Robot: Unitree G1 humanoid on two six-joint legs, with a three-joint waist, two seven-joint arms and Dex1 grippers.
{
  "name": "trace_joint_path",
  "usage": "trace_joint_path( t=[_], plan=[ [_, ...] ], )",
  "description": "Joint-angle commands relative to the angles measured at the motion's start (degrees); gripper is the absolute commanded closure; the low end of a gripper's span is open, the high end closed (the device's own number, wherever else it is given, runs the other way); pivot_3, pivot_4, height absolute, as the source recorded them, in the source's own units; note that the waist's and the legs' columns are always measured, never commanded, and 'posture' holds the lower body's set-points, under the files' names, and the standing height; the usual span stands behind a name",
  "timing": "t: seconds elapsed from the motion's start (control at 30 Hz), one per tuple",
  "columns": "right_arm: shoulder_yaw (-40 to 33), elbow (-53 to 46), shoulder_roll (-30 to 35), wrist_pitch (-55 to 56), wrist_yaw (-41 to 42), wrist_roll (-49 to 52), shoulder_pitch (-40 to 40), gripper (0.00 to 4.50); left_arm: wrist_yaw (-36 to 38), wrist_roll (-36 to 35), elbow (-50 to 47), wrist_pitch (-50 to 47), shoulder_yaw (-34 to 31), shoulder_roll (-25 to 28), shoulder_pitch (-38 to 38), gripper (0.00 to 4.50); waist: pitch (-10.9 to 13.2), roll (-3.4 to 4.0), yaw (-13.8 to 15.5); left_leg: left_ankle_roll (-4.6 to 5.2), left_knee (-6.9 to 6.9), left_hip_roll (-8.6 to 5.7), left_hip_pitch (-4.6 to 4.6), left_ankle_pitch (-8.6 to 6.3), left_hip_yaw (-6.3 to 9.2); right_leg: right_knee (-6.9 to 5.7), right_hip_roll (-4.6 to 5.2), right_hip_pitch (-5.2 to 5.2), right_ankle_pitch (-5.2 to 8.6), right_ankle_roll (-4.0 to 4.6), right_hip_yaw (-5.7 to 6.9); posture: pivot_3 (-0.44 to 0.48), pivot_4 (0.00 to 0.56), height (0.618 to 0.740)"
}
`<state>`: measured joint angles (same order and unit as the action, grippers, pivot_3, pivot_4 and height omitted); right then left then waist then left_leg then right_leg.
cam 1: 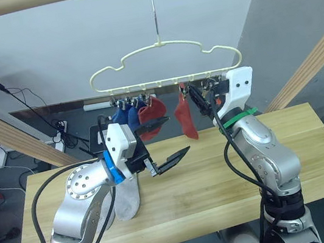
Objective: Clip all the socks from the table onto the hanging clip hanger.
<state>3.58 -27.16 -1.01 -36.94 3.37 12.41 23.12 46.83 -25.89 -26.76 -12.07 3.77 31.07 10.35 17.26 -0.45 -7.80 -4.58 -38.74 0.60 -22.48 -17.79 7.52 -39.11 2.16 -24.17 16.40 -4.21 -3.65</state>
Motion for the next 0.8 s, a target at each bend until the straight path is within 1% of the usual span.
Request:
trace_joint_path(
  t=[0.03,0.27,0.37,0.53,0.57,0.6,0.8],
  plan=[
    [0.36,-1.39,0.45,0.32,-0.50,-0.74,-0.30,1.51,-0.15,-0.10,-2.90,0.41,0.19,-0.23,-0.46,0.00,0.00,0.00,0.00,0.00,0.00,0.00,0.00,0.00,0.00,0.00,0.00,0.00,0.00,0.00,0.00,-0.122,0.311,0.740],
    [0.17,-1.27,1.03,0.87,-0.86,-1.32,-0.24,1.51,-0.18,-0.03,-2.44,0.52,0.51,-0.36,-0.15,0.00,0.00,0.00,0.00,0.00,0.00,0.00,0.00,0.00,0.00,0.00,0.00,0.00,0.00,0.00,0.00,-0.123,0.313,0.740],
    [0.34,-1.35,0.93,0.91,-0.92,-1.28,-0.23,2.14,-0.17,-0.04,-2.48,0.53,0.51,-0.35,-0.18,0.00,0.00,0.00,0.00,0.00,0.00,0.00,0.00,0.00,0.00,0.00,0.00,0.00,0.00,0.00,0.00,-0.124,0.315,0.740],
    [0.47,-1.31,0.78,1.05,-0.94,-1.27,0.04,3.89,-0.15,-0.09,-2.62,0.48,0.49,-0.29,-0.32,0.00,0.00,0.00,0.00,0.00,0.00,0.00,0.00,0.00,0.00,0.00,0.00,0.00,0.00,0.00,0.00,-0.124,0.317,0.740],
    [0.51,-1.30,0.80,1.09,-0.92,-1.31,0.09,4.18,-0.13,-0.07,-2.60,0.50,0.51,-0.29,-0.32,0.00,0.00,0.00,0.00,0.00,0.00,0.00,0.00,0.00,0.00,0.00,0.00,0.00,0.00,0.00,0.00,-0.124,0.317,0.740],
    [0.54,-1.33,0.83,1.05,-0.92,-1.34,0.13,4.24,-0.13,-0.03,-2.56,0.53,0.53,-0.29,-0.34,0.00,0.00,0.01,0.00,0.00,0.00,0.00,0.00,0.00,0.00,0.00,0.00,0.00,0.00,0.00,0.00,-0.125,0.317,0.740],
    [0.87,-1.49,1.24,1.13,-0.66,-1.76,0.29,4.24,-0.24,0.04,-2.70,0.57,0.68,-0.41,-0.58,0.00,0.01,0.01,0.00,0.00,0.00,0.00,0.00,0.00,0.00,0.01,0.00,0.00,0.00,0.00,0.00,-0.125,0.318,0.740]
  ],
)
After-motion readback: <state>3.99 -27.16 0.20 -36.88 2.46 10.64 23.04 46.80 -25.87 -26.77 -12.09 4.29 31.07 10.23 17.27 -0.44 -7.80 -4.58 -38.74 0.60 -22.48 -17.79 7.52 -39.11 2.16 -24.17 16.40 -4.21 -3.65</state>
